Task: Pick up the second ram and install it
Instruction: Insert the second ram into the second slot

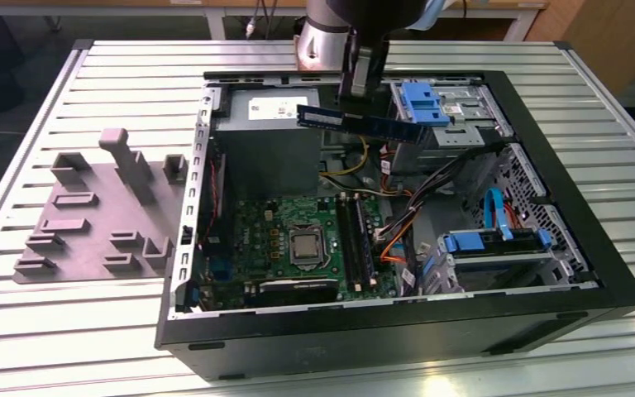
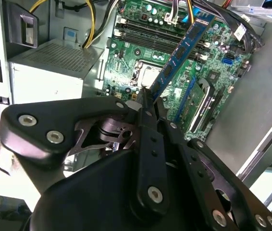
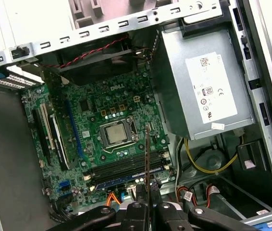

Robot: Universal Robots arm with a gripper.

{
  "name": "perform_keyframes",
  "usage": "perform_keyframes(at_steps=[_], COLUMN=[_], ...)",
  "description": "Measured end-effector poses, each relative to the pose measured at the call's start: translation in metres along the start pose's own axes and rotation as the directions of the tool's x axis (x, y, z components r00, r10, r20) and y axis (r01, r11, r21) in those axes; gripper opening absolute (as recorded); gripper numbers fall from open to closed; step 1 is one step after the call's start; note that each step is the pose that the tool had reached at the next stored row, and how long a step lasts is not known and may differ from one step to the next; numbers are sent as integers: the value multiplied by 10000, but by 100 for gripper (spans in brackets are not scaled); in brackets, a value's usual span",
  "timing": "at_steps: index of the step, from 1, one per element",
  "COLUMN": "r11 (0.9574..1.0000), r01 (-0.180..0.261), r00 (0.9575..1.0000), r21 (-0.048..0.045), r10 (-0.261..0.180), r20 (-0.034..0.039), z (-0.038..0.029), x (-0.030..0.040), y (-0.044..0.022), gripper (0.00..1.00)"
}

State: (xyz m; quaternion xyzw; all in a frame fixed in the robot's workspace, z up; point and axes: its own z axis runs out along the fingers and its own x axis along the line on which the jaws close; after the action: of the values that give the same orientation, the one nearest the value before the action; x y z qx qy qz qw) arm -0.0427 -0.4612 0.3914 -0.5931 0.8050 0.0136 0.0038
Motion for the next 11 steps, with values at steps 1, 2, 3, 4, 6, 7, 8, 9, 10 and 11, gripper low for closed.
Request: perform_keyframes(at_steps=[1,2,3,4,6,7,8,9,10,11], r11=[9999,9998,9994,9990,9975,9966,9955,9943,9929,9913], r01=[-105,-219,-338,-456,-705,-826,-945,-1065,-1187,-1314], r00=[9999,9998,9994,9990,9975,9966,9955,9943,9929,9913], r21=[2,4,7,10,15,18,20,23,26,28], r10=[105,219,338,456,705,826,945,1065,1187,1314], r20=[2,3,6,8,12,15,16,18,20,23], z=[1,2,3,4,6,8,9,10,11,12], x=[0,0,0,0,0,0,0,0,0,0], y=[0,0,0,0,0,0,0,0,0,0], gripper=[14,14,14,14,14,14,14,14,14,14])
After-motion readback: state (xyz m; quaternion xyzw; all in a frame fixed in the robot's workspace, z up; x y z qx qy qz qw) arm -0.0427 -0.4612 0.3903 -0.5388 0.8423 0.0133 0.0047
